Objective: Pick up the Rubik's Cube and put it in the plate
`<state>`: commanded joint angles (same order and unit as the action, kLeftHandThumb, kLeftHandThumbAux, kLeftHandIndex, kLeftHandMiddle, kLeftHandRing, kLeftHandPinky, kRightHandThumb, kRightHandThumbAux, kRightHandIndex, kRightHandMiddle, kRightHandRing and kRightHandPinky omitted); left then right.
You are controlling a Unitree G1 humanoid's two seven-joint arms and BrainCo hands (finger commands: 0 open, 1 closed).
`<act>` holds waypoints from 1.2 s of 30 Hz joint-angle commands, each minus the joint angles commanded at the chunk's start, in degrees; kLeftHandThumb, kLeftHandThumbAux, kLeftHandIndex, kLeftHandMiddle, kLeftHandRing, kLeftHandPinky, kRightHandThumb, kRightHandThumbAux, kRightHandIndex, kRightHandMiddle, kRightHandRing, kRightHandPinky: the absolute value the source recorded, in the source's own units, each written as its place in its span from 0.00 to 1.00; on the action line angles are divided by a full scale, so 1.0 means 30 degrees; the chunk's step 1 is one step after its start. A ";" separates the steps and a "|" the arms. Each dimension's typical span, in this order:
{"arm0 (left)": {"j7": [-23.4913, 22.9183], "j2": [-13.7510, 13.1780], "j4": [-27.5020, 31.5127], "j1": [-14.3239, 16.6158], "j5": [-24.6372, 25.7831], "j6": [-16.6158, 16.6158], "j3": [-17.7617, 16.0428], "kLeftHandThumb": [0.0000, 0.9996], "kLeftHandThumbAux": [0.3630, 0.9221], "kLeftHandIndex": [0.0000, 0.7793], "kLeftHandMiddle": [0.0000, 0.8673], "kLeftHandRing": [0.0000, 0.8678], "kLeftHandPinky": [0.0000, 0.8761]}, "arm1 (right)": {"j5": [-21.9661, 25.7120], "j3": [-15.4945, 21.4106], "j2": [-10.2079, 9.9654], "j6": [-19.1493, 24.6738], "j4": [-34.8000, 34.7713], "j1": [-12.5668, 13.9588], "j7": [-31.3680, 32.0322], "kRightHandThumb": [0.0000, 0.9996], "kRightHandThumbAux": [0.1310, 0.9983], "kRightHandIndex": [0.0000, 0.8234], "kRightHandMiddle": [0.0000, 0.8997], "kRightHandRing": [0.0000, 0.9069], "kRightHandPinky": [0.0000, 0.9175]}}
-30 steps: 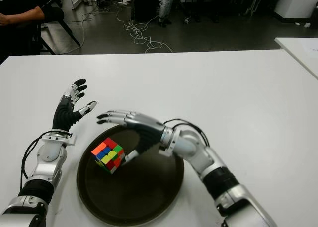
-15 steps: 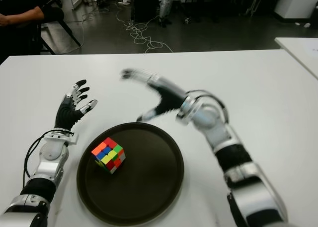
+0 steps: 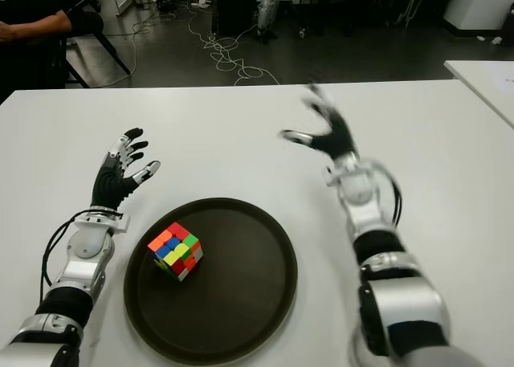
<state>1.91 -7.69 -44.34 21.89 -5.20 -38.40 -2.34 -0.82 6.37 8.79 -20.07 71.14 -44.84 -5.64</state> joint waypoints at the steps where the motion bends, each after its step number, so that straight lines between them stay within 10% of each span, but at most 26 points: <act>1: -0.0042 -0.0019 0.0092 -0.0044 0.0010 0.0063 -0.0008 0.08 0.53 0.10 0.13 0.14 0.14 | 0.0225 0.0249 -0.0061 0.0831 0.0184 -0.0390 -0.0143 0.00 0.77 0.17 0.22 0.24 0.28; 10: -0.0183 -0.0099 0.0542 -0.0337 0.0136 0.0199 -0.0100 0.09 0.50 0.09 0.12 0.14 0.15 | 0.0864 0.1006 -0.0807 0.2089 -0.0818 -0.0784 -0.1012 0.00 0.83 0.19 0.25 0.28 0.31; 18: -0.0461 -0.0079 0.0973 -0.0535 0.0292 0.0454 -0.0145 0.07 0.53 0.09 0.12 0.14 0.16 | 0.0270 0.0160 -0.2261 0.0767 -0.6448 0.2224 -0.1680 0.04 0.86 0.19 0.26 0.28 0.32; 27: -0.0274 -0.0052 0.1359 -0.0651 0.0072 0.0857 -0.0163 0.07 0.52 0.09 0.12 0.13 0.14 | 0.0157 -0.0092 -0.2398 0.1126 -0.8824 0.3398 -0.1445 0.12 0.84 0.18 0.24 0.26 0.29; 36: -0.0168 -0.0115 0.1435 -0.0682 -0.0067 0.1055 -0.0161 0.07 0.54 0.09 0.12 0.13 0.14 | 0.0488 -0.0554 -0.2817 0.3318 -1.6023 0.7211 -0.0749 0.13 0.80 0.17 0.22 0.24 0.28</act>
<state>1.41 -8.03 -40.04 19.84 -5.40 -35.23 -2.82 0.64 4.71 0.34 -10.11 23.08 -23.21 -7.89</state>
